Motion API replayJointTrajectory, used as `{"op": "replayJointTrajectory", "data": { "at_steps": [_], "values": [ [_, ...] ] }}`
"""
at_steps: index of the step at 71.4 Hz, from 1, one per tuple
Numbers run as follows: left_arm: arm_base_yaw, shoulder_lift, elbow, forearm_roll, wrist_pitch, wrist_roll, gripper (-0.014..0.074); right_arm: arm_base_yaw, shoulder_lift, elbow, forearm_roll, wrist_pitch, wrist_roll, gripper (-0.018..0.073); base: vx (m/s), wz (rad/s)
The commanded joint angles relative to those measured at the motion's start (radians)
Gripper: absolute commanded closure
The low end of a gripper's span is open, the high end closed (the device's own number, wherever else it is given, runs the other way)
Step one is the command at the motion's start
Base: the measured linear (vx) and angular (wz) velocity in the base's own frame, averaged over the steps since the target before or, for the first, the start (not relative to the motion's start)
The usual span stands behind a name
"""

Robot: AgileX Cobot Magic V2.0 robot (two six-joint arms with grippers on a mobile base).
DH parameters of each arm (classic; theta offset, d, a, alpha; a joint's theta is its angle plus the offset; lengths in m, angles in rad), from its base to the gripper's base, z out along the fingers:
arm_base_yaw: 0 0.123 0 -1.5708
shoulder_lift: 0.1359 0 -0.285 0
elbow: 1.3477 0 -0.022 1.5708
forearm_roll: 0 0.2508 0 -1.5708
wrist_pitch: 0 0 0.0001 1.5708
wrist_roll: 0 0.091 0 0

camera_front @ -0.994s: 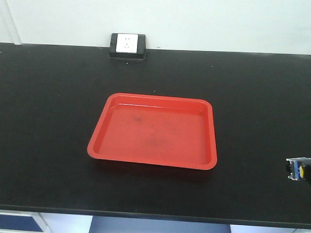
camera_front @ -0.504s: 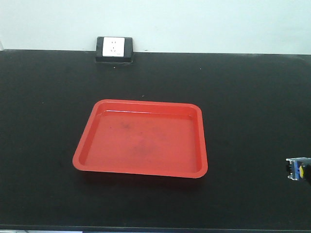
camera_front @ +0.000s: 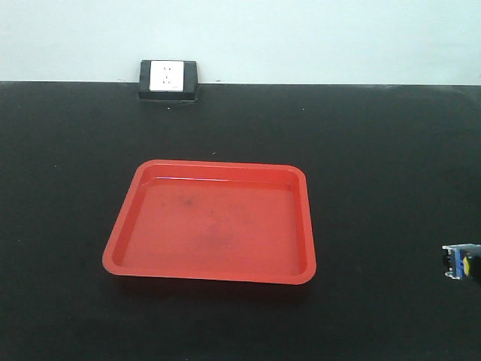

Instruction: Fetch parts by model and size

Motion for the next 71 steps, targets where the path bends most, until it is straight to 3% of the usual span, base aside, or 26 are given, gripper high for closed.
{"op": "replayJointTrajectory", "data": {
  "at_steps": [1,71],
  "values": [
    [-0.006,0.007,-0.027,-0.003,-0.072,-0.002,0.0603,0.001,0.01,-0.031,-0.01,-0.079,-0.006,0.0569,0.02,-0.01],
    [-0.006,0.009,-0.027,-0.003,-0.071,-0.002,0.0603,0.002,0.013,-0.031,-0.01,-0.076,-0.006,0.0569,0.01,0.0]
  ]
}}
